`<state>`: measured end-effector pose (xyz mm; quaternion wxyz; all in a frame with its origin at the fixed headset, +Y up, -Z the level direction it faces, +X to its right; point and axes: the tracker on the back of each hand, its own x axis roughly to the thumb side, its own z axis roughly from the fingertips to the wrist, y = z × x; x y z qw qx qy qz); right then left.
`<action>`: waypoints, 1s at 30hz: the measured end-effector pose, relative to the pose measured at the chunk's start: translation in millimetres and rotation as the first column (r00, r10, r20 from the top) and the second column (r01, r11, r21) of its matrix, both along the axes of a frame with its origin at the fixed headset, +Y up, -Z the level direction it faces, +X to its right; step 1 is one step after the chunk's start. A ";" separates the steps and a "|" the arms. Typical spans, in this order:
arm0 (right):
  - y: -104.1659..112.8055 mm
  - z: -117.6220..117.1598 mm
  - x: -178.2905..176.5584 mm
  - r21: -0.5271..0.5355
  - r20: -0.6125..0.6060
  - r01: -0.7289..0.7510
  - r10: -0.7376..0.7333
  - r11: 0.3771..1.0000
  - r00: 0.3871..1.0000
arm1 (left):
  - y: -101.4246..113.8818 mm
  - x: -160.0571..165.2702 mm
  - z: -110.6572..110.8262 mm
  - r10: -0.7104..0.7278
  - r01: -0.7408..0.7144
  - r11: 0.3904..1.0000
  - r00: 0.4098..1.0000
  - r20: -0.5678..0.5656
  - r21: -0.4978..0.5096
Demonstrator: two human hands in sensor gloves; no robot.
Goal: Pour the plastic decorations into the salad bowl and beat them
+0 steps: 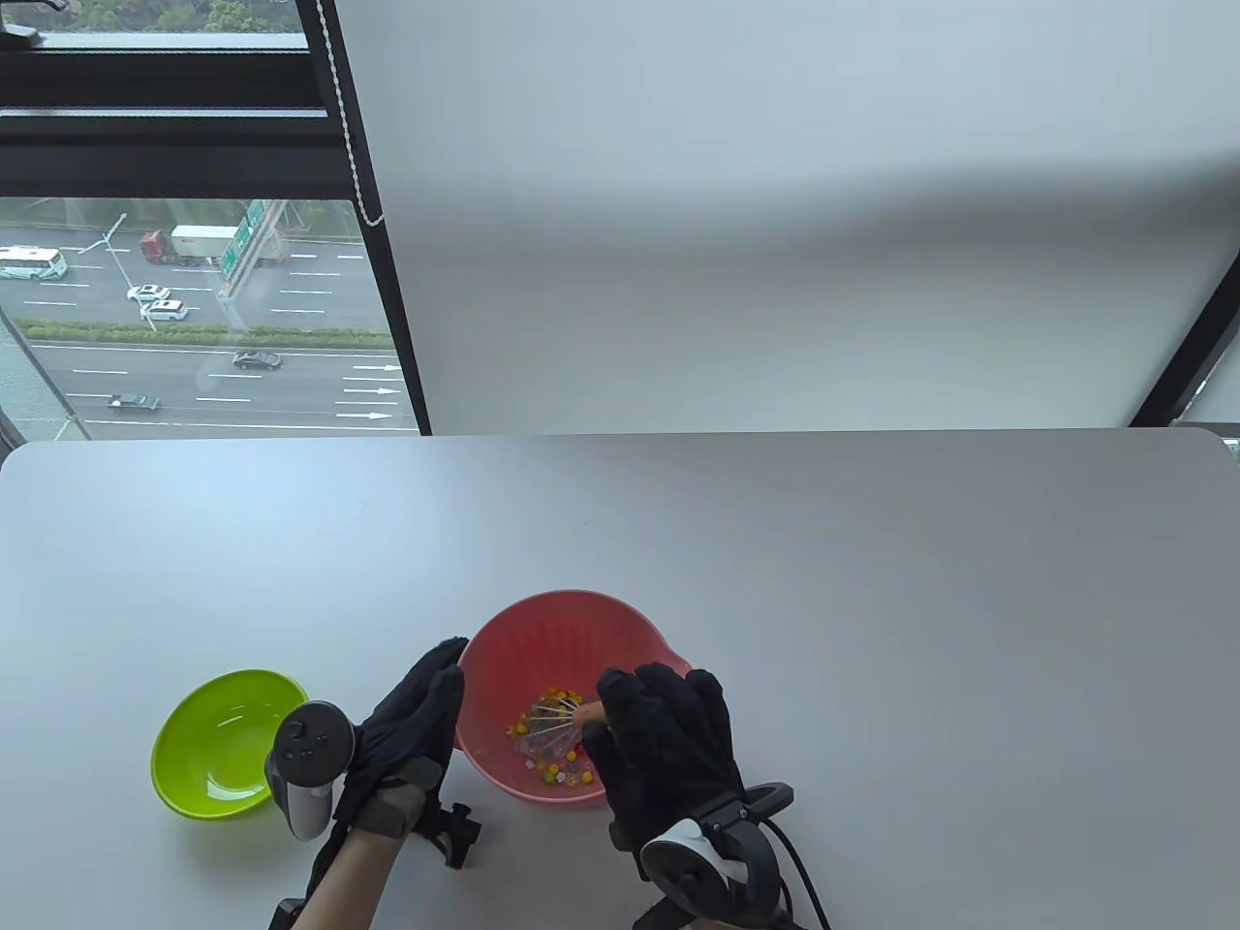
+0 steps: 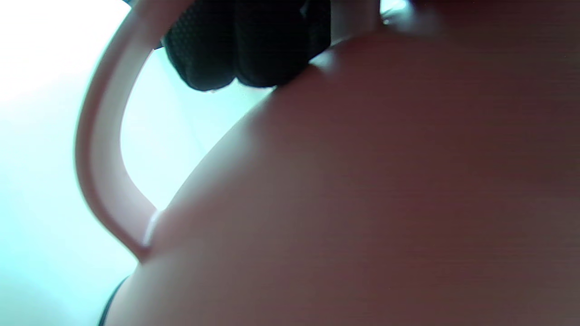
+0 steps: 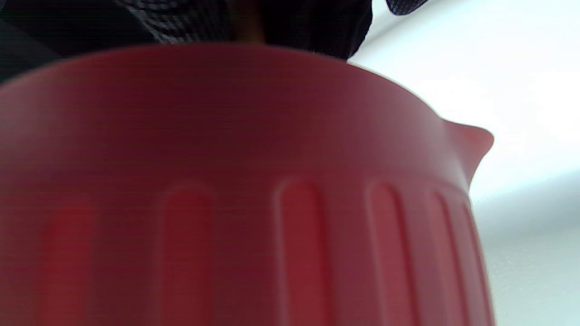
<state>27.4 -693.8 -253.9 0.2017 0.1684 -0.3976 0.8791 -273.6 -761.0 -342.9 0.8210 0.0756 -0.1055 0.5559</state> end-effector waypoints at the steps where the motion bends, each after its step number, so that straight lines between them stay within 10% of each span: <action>1: 0.1 0.2 -0.1 0.008 0.005 -0.010 0.010 1.000 1.000 | 0.0 0.0 0.0 0.000 0.000 1.000 1.000 0.000 0.000; 30: 5.9 -2.4 16.8 -0.012 0.025 0.100 -0.100 0.995 0.995 | 0.0 0.0 0.0 0.001 -0.001 1.000 1.000 0.000 0.000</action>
